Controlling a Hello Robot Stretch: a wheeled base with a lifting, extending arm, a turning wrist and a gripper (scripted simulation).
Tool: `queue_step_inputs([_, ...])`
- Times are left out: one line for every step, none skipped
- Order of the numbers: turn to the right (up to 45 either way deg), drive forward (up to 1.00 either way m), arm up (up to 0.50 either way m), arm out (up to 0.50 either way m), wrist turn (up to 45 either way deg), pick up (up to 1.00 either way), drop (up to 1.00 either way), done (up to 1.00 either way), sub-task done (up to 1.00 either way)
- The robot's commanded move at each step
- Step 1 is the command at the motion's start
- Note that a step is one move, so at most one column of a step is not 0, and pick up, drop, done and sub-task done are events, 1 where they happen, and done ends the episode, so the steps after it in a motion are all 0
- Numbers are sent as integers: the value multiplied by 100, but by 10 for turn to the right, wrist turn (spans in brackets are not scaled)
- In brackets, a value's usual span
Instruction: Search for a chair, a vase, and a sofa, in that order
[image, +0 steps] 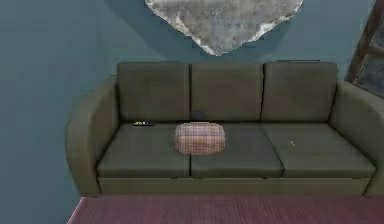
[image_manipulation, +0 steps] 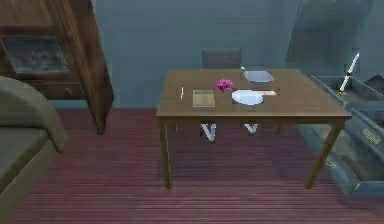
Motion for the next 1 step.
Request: queue_step_inputs([450,0,0,0,0,0,0,0,0])
